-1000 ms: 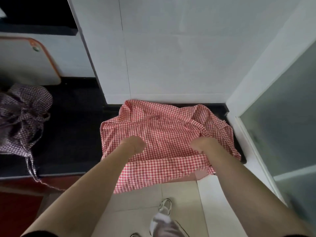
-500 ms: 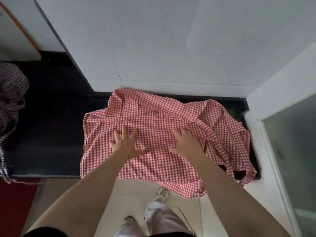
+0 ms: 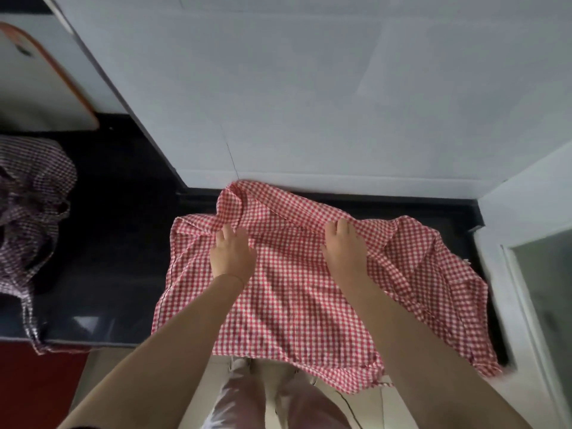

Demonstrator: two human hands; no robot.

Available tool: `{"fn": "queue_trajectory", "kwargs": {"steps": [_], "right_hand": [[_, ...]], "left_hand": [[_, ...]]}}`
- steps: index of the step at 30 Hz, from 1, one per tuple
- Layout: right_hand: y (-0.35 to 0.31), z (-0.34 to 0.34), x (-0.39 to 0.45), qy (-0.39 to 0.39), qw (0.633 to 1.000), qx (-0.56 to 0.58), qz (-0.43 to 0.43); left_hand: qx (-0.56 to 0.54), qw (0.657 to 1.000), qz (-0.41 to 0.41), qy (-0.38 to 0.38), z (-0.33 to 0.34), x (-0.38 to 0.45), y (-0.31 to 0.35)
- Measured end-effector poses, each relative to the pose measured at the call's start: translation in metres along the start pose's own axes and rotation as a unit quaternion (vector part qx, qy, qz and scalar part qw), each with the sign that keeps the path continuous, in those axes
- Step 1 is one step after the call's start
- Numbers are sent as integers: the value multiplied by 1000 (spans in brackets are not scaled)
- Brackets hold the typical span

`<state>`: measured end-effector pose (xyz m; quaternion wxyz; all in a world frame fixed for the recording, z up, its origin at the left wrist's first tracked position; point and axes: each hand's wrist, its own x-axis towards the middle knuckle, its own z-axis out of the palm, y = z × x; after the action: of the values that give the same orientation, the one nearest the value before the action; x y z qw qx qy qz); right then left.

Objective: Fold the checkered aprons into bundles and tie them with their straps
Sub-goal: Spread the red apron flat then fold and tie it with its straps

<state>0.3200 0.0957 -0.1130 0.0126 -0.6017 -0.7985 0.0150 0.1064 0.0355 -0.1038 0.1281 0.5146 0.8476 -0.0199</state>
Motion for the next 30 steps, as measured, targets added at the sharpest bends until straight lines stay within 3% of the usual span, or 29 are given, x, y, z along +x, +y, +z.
{"fn": "queue_trajectory", "kwargs": {"steps": [3,8,13,19,22,25,26,28,30], "right_hand": [[-3,4,17,-17,1000,-18,17],[-17,2,35,-17,997,-46,52],[-18,-13,50,-28,997,-29,71],[-4,-38,56,-15,988,-41,148],[0,-47,59,45,971,74,225],[-2,-51,60,77,908,269,311],[-2,-49,62,85,868,345,346],[-4,-51,61,113,751,502,414],[-8,-58,53,123,651,593,458]], "left_hand": [[-52,997,-29,48,-6,23,-3],[-24,997,-29,61,-11,61,-13],[19,999,-31,1,-22,83,-21],[110,991,38,-72,-24,97,-20],[145,984,61,-86,-30,92,-22],[114,991,70,-24,-39,89,-29],[66,996,52,-4,-43,86,-32],[-79,996,-27,20,-54,77,-38],[-225,969,-92,51,-63,65,-44]]}}
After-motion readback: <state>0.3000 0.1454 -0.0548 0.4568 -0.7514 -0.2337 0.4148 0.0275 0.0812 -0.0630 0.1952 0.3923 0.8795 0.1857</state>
